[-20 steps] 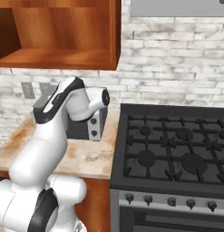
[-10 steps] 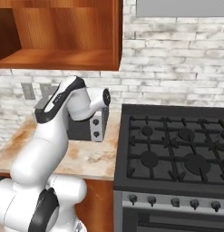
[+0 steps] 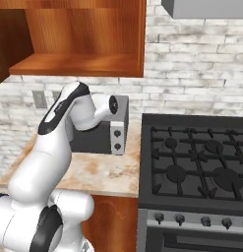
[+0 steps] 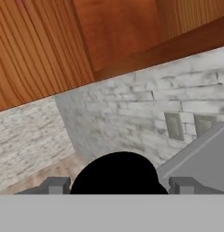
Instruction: Pick the water bottle from the counter and place it in the open cabinet.
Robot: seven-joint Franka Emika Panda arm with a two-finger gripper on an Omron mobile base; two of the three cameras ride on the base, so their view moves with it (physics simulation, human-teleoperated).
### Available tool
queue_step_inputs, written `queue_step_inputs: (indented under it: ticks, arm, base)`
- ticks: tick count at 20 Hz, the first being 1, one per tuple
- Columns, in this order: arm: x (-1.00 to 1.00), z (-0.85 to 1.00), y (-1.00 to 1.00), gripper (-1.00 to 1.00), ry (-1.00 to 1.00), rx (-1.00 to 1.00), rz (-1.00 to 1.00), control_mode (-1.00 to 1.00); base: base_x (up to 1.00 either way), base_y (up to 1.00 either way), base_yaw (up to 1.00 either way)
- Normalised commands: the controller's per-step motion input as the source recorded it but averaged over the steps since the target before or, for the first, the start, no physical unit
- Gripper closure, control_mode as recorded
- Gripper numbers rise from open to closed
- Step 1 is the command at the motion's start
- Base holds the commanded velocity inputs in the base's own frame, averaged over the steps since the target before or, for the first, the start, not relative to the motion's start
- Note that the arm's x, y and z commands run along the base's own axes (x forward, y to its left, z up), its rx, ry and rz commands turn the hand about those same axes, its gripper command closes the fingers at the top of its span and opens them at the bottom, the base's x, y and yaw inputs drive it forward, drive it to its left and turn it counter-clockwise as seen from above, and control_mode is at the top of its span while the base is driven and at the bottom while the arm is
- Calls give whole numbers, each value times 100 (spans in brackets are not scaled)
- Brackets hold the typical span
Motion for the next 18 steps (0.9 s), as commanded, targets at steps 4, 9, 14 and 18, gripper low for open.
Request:
queue_step_inputs:
  ticks: [4, 9, 14, 18]
  arm:
    - [0, 77, 13, 100, -10, 0, -19, -100]
    - [-3, 87, 6, 100, -22, 0, -20, -100]
    - [-17, 85, 0, 100, -20, 0, -25, -100]
    - [-25, 95, 0, 100, -8, 2, -30, -100]
  base:
    - [0, 0, 0]
    - [0, 0, 0]
    - [0, 0, 0]
    - [0, 0, 0]
